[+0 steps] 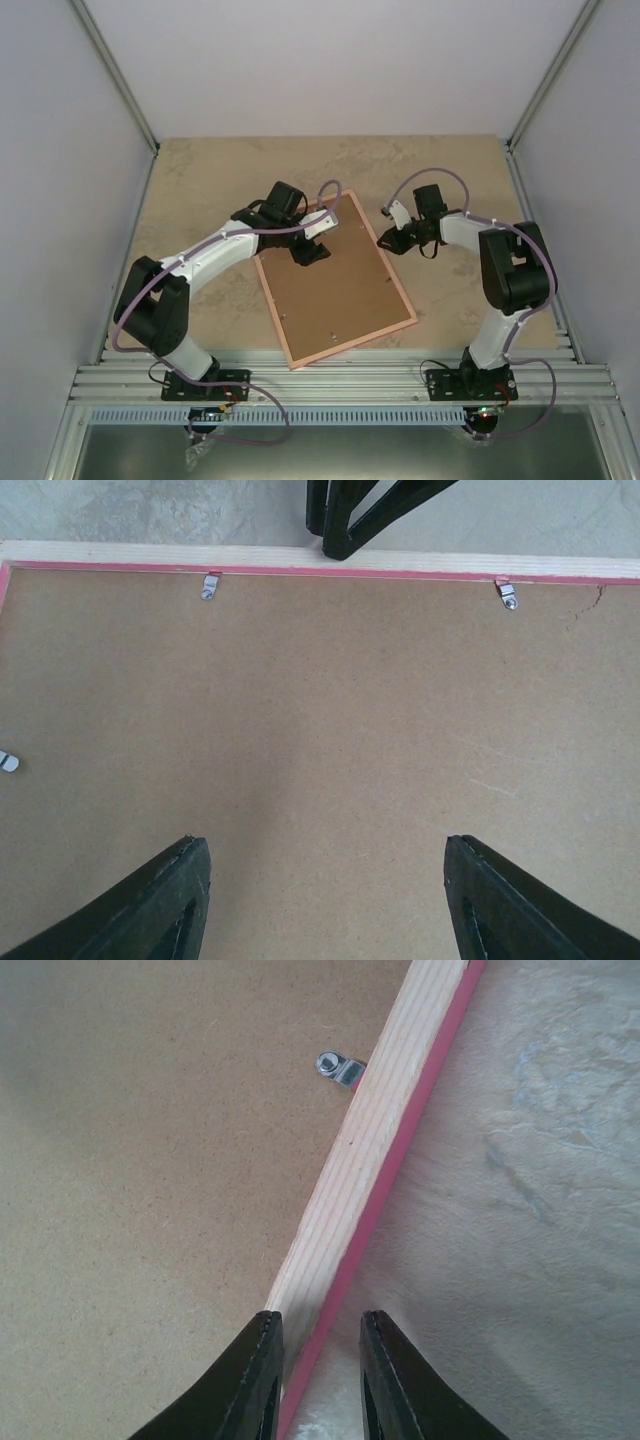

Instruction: Put the photo into the frame

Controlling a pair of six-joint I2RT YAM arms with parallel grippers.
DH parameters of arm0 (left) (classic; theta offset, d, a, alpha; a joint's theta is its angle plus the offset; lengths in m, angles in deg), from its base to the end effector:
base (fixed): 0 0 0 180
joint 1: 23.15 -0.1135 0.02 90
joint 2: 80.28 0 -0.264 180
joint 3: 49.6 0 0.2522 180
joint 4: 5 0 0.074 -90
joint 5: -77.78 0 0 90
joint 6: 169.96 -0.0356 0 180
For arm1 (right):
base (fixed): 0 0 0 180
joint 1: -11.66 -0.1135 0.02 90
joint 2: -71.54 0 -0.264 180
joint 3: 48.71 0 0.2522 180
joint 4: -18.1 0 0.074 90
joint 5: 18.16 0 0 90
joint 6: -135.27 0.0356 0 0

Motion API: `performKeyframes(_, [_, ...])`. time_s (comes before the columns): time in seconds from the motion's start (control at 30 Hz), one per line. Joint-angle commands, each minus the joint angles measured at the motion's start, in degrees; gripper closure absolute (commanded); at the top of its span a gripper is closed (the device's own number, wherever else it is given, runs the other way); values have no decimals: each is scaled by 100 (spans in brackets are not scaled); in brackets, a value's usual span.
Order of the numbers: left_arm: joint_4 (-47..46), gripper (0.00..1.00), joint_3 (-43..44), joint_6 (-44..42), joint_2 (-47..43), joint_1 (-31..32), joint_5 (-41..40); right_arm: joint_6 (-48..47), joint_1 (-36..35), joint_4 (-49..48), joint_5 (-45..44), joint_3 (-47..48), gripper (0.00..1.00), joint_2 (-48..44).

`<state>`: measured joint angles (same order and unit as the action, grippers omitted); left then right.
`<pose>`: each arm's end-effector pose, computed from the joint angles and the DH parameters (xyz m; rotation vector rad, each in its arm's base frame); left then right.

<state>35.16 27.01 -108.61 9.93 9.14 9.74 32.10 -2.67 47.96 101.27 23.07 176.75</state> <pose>0.2713 -0.1872 0.2319 1.3918 2.0555 -0.5062 0.3318 0.1028 0.1355 -0.7759 2.4883 0.6894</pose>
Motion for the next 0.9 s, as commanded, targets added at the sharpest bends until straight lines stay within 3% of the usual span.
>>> performKeyframes(0.0, [77, 34, 202, -10, 109, -28, 167, -281, 106, 245, -1165, -79, 77, 436])
performKeyframes(0.87, [195, 35, 402, -13, 363, -30, 300, -1221, 161, 647, -1213, 861, 84, 944])
